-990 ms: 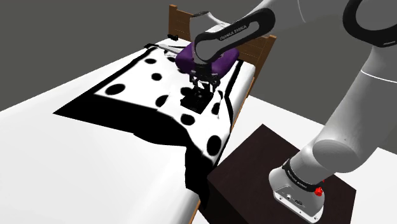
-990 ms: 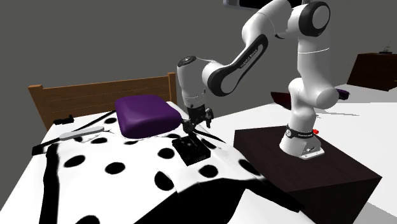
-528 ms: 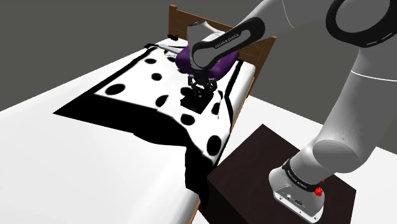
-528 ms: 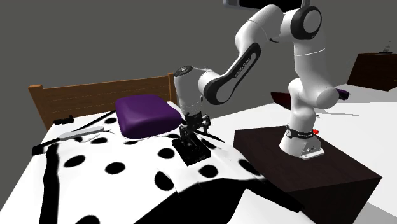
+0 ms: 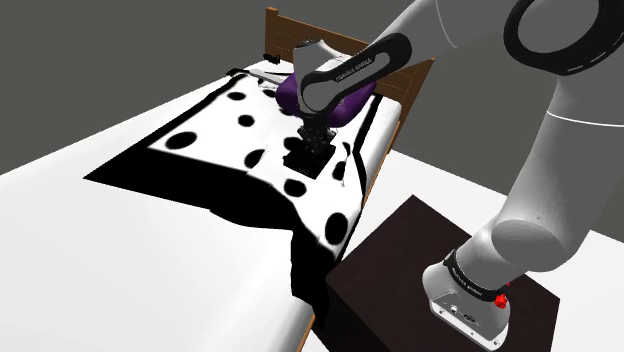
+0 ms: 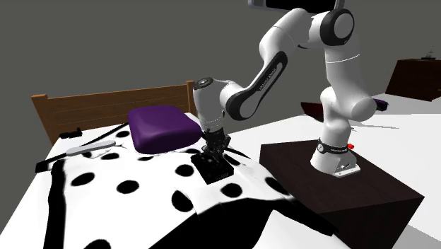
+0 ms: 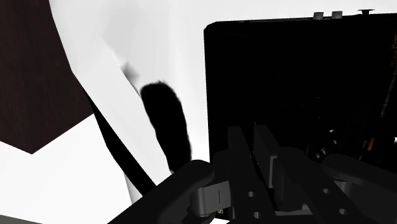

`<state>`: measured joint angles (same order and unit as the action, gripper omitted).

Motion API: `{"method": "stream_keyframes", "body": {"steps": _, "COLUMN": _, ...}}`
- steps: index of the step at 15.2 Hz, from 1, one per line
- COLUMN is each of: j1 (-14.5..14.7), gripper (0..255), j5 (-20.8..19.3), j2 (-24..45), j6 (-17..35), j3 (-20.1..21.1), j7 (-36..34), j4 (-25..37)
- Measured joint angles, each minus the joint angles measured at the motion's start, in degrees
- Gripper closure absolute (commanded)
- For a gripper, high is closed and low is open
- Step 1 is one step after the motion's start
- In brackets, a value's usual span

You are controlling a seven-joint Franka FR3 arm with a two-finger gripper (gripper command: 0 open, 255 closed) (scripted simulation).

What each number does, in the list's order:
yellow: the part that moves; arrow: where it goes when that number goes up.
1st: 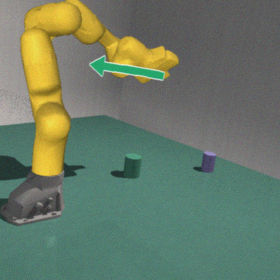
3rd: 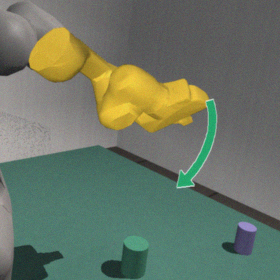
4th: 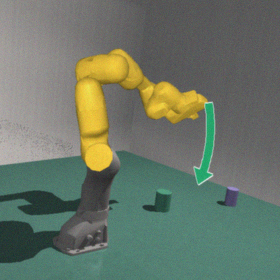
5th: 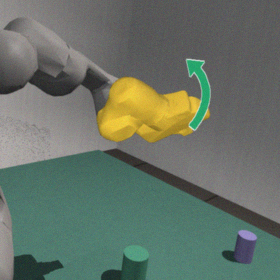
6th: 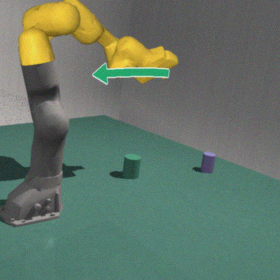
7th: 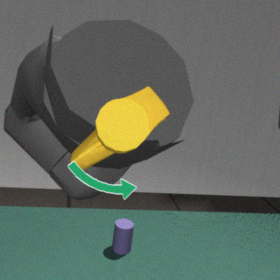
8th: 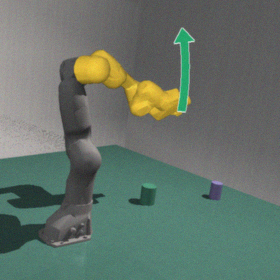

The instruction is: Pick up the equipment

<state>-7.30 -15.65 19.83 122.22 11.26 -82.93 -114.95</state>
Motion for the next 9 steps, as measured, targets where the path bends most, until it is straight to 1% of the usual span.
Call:
{"method": "stream_keyframes", "body": {"steps": 5, "j1": -0.01, "gripper": 255, "j5": 0.0, "j2": -0.1, "j6": 0.06, "j3": 0.0, "j7": -0.03, "j4": -0.12}}
{"method": "stream_keyframes", "body": {"steps": 9, "j1": -0.16, "gripper": 255, "j5": 0.62, "j2": -1.63, "j6": -1.7, "j3": 0.22, "j7": 0.62, "j4": 0.13}}
